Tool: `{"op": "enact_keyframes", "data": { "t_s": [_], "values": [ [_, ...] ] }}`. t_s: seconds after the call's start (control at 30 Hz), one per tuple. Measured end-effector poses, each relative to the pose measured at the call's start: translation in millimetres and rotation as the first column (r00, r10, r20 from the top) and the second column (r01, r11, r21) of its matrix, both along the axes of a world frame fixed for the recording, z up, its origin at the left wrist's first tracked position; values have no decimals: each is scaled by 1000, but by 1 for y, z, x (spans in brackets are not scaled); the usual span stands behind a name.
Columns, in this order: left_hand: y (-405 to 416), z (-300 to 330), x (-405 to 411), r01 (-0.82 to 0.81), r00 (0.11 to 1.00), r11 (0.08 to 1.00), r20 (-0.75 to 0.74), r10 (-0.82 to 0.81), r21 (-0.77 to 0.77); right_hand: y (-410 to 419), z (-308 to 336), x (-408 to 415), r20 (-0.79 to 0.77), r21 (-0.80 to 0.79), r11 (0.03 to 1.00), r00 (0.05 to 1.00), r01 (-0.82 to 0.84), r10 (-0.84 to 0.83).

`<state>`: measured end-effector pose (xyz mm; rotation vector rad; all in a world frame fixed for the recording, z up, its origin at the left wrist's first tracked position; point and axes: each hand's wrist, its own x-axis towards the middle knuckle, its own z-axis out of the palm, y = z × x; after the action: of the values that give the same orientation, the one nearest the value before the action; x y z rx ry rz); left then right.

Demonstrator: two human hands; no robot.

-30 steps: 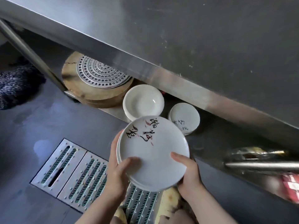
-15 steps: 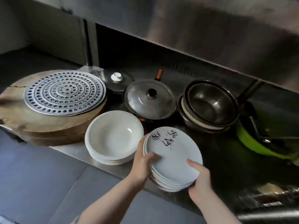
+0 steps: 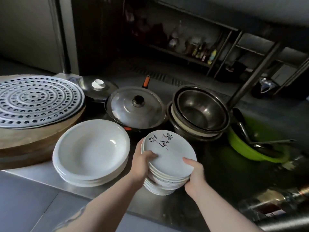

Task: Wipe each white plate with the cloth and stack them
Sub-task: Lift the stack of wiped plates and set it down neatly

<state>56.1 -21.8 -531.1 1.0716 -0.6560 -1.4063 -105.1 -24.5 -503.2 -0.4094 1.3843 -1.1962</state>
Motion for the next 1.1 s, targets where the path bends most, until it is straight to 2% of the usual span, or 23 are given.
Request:
{"op": "enact_keyframes", "data": {
  "t_s": [0.33,0.57,0.7,0.83,0.9,1.1],
  "values": [
    [-2,-9,3,-7,997,999,-77,10,47,-2,-19,7,23,-52,998,999,47,-46],
    [-7,-12,1,-2,997,998,-75,6,56,-3,-27,7,13,-102,987,992,122,-122],
    [-8,-11,-1,-39,999,999,11,39,-18,-5,-27,1,-38,-150,985,995,82,-89],
    [-7,-13,3,-50,984,990,164,71,-131,-3,-23,-15,-282,-141,977,952,-160,115],
    [-8,-14,8,-16,970,987,237,55,-163,-3,-24,-20,-337,-126,963,923,-240,187],
    [-13,-14,11,-1,948,988,313,51,-157,-9,-26,-16,-389,-199,952,910,-233,142]
  ]
}}
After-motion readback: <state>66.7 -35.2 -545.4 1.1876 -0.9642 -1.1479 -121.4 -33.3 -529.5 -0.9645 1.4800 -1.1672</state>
